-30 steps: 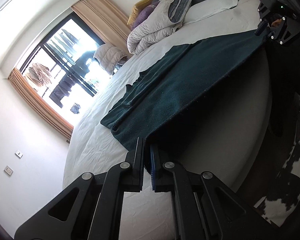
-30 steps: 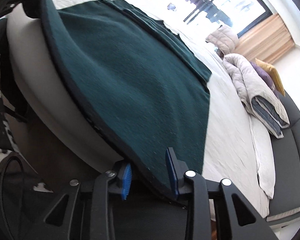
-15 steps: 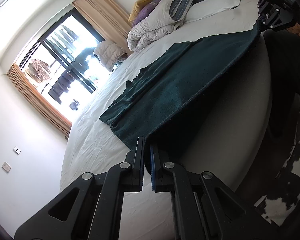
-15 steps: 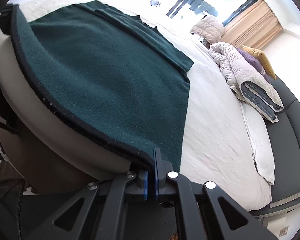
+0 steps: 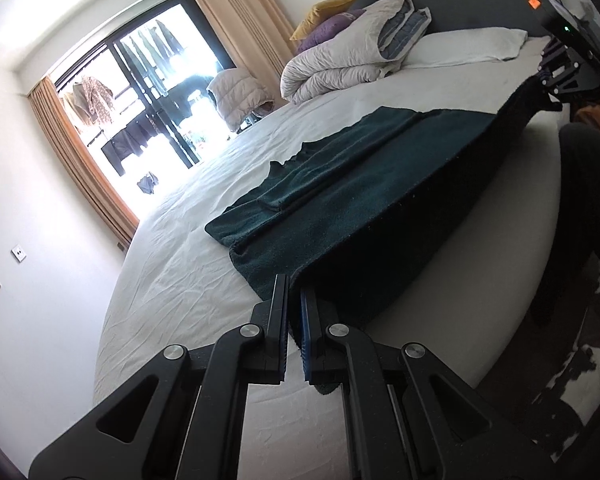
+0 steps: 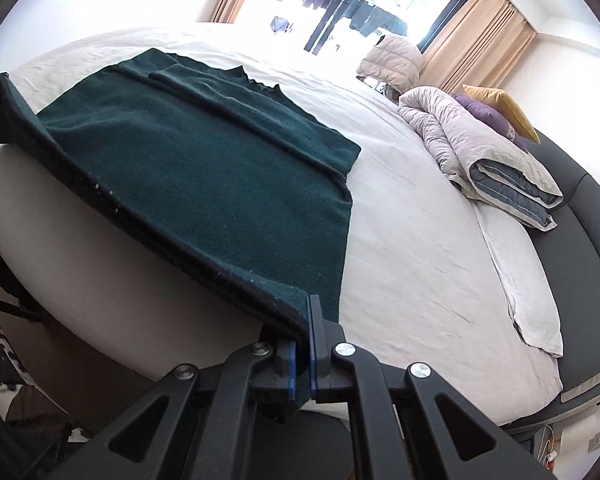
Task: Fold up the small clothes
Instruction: 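Lift the held side edge with both grippers and fold it over the sweater, then open both grippers and release the folded sweater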
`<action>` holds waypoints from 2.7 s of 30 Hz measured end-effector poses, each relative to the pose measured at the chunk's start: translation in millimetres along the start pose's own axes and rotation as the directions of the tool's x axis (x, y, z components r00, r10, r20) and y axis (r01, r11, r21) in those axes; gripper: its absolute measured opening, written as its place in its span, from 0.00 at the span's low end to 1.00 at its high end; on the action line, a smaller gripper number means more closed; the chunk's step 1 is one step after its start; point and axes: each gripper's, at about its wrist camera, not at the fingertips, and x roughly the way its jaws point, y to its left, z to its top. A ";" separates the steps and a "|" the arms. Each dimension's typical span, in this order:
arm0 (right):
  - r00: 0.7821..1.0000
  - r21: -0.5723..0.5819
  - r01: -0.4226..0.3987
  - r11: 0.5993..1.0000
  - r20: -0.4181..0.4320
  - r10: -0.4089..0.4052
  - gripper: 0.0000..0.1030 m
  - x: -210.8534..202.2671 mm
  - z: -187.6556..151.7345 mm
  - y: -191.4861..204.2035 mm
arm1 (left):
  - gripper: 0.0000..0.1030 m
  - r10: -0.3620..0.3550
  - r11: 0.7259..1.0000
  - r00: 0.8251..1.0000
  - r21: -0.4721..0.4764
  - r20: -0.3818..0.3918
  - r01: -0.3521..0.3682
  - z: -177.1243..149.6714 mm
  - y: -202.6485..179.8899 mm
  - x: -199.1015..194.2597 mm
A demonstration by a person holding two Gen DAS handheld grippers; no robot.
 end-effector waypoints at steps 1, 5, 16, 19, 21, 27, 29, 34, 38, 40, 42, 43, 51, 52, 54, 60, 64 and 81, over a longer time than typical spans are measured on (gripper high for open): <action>1.000 0.005 0.000 1.000 0.005 0.000 0.04 1.1 3.6 -1.4 | 0.04 0.000 1.000 1.000 -0.015 0.002 0.000 2.9 3.0 0.6; 1.000 0.018 0.007 1.000 0.027 -0.007 0.04 4.3 18.8 -8.1 | 0.04 -0.001 0.997 1.000 -0.079 0.009 0.001 12.6 16.7 4.5; 0.995 0.064 -0.015 0.998 0.097 0.009 0.04 20.0 76.3 -39.2 | 0.04 0.023 0.985 0.999 -0.170 0.023 -0.018 50.1 66.4 26.7; 0.994 0.055 -0.012 0.998 0.113 0.006 0.04 29.0 94.3 -43.2 | 0.04 0.020 0.977 1.000 -0.211 0.019 -0.016 58.4 84.8 35.7; 0.992 0.052 -0.014 0.999 0.123 0.007 0.04 35.6 106.1 -45.5 | 0.04 0.022 0.972 1.000 -0.233 0.014 -0.018 63.9 96.2 42.6; 0.993 0.050 -0.033 0.998 0.117 0.027 0.04 66.5 141.1 -57.2 | 0.04 0.034 0.973 0.999 -0.230 -0.015 -0.036 88.9 122.0 75.9; 0.994 0.053 -0.047 0.997 0.102 0.042 0.04 81.0 153.1 -62.4 | 0.04 0.031 0.971 0.999 -0.235 -0.029 -0.037 98.9 131.4 92.0; 0.993 0.080 -0.103 0.991 0.059 0.099 0.04 121.0 180.7 -76.6 | 0.04 0.002 0.963 0.998 -0.268 -0.068 -0.021 118.5 155.6 139.9; 0.992 0.084 -0.128 0.988 0.018 0.127 0.04 155.5 201.9 -80.1 | 0.04 0.005 0.965 0.994 -0.259 -0.107 -0.033 132.6 169.0 180.3; 0.990 0.087 -0.138 0.987 0.001 0.138 0.04 172.4 213.4 -81.1 | 0.04 0.004 0.965 0.991 -0.258 -0.134 -0.039 138.8 177.1 203.6; 0.989 0.088 -0.144 0.986 -0.018 0.146 0.04 189.1 224.5 -82.0 | 0.04 -0.006 0.961 0.987 -0.274 -0.163 -0.039 142.1 186.8 229.2; 0.988 0.087 -0.147 0.985 -0.031 0.150 0.04 198.0 230.0 -82.1 | 0.04 -0.017 0.957 0.984 -0.287 -0.177 -0.036 142.5 192.7 241.8; 0.972 0.111 -0.176 0.978 -0.136 0.190 0.04 270.0 254.6 -74.3 | 0.04 -0.046 0.954 0.957 -0.297 -0.286 -0.043 132.3 205.1 338.8; 0.969 0.119 -0.179 0.977 -0.149 0.196 0.04 278.5 255.3 -73.5 | 0.04 -0.048 0.954 0.953 -0.298 -0.300 -0.046 127.9 204.5 347.6; 0.962 0.142 -0.181 0.973 -0.179 0.205 0.07 294.6 254.3 -72.3 | 0.05 -0.054 0.950 0.945 -0.308 -0.324 -0.051 119.4 201.0 366.6; 0.969 0.291 -0.135 0.947 -0.161 0.187 0.70 319.2 245.9 -94.2 | 0.10 -0.071 0.939 0.930 -0.338 -0.360 -0.059 101.1 190.3 403.5; 0.966 0.369 -0.155 0.916 -0.139 0.219 0.78 324.7 237.4 -106.6 | 0.33 -0.056 0.925 0.936 -0.370 -0.347 -0.082 99.5 197.3 404.1; 0.929 0.751 -0.100 0.652 -0.165 0.332 0.95 324.3 221.1 -160.1 | 0.70 0.056 0.816 0.967 -0.546 -0.250 -0.188 89.2 233.9 339.1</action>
